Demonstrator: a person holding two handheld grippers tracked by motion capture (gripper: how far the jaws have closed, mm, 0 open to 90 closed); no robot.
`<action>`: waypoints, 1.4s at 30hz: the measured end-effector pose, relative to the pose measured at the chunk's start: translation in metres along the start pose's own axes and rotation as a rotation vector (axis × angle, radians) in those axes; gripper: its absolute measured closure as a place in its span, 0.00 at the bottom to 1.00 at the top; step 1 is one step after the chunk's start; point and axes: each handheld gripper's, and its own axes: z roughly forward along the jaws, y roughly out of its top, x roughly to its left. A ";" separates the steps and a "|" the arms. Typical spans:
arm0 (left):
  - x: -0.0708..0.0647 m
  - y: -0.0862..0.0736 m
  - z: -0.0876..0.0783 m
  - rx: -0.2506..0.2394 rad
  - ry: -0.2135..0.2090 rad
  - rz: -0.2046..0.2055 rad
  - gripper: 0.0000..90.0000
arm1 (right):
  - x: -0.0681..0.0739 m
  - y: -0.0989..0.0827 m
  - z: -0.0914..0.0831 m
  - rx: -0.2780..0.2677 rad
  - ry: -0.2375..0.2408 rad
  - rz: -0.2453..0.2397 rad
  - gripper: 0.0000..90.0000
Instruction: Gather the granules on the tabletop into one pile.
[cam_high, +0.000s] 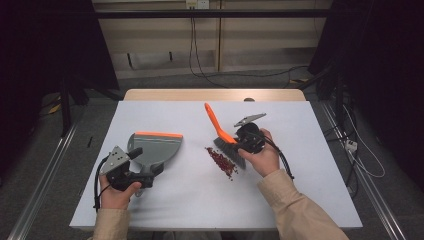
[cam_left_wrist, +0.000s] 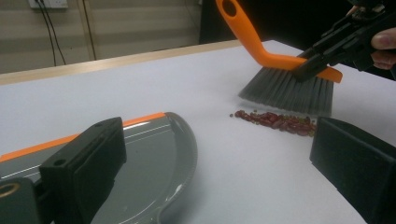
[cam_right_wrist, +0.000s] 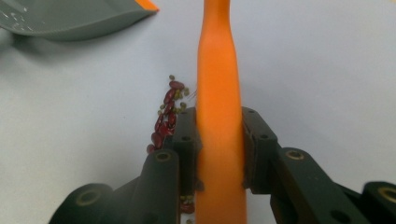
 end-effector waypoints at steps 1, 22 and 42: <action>0.000 0.000 0.000 -0.001 0.000 -0.001 0.04 | -0.003 0.000 -0.002 -0.015 0.005 -0.012 0.79; 0.001 -0.002 0.000 0.012 -0.002 -0.006 0.04 | -0.029 0.019 0.013 -0.072 0.112 -0.275 0.79; 0.003 -0.003 -0.001 0.013 0.005 -0.017 0.04 | -0.020 0.034 0.046 -0.036 0.160 -0.567 0.79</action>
